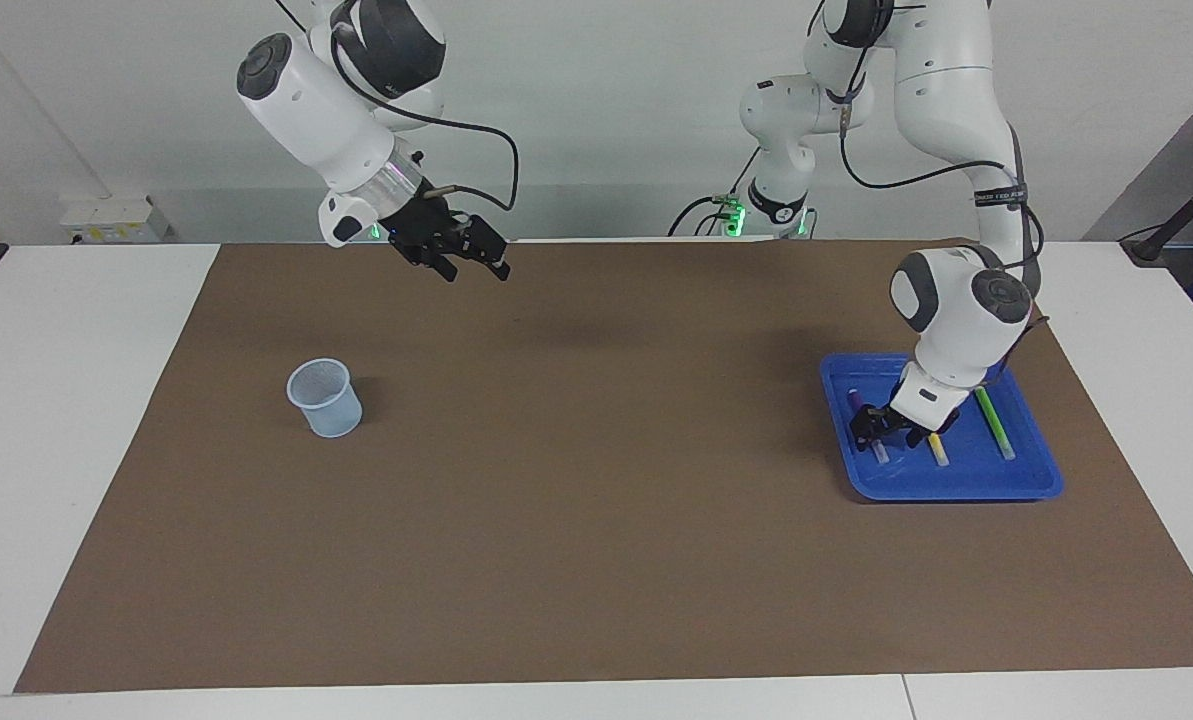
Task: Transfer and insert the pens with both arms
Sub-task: 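Lower the left gripper onto the purple pen and close on it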
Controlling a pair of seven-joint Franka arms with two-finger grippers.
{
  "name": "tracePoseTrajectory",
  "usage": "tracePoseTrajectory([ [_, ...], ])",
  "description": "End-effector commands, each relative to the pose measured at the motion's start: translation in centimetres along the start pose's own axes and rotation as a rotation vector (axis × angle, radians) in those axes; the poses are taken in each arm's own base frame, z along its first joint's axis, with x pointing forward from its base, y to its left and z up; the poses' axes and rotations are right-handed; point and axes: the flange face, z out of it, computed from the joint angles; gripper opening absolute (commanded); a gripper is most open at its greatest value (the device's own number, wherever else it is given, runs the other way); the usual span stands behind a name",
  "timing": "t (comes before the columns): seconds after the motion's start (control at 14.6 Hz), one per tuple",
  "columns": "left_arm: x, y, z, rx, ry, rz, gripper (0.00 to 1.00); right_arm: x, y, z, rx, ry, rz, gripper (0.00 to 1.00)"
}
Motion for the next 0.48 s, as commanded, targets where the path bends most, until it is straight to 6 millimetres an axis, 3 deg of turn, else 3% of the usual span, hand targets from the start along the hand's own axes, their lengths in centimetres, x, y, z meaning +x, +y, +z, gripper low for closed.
tracePoseTrajectory([
  [0.0, 0.89, 0.03, 0.37, -0.017, 0.01, 0.003, 0.84, -0.66, 0.17, -0.1, 0.031, 0.008, 0.026, 1.0],
  [0.41, 1.76, 0.21, -0.13, -0.019, 0.022, 0.006, 0.65, -0.66, 0.17, -0.1, 0.031, 0.008, 0.026, 1.0],
])
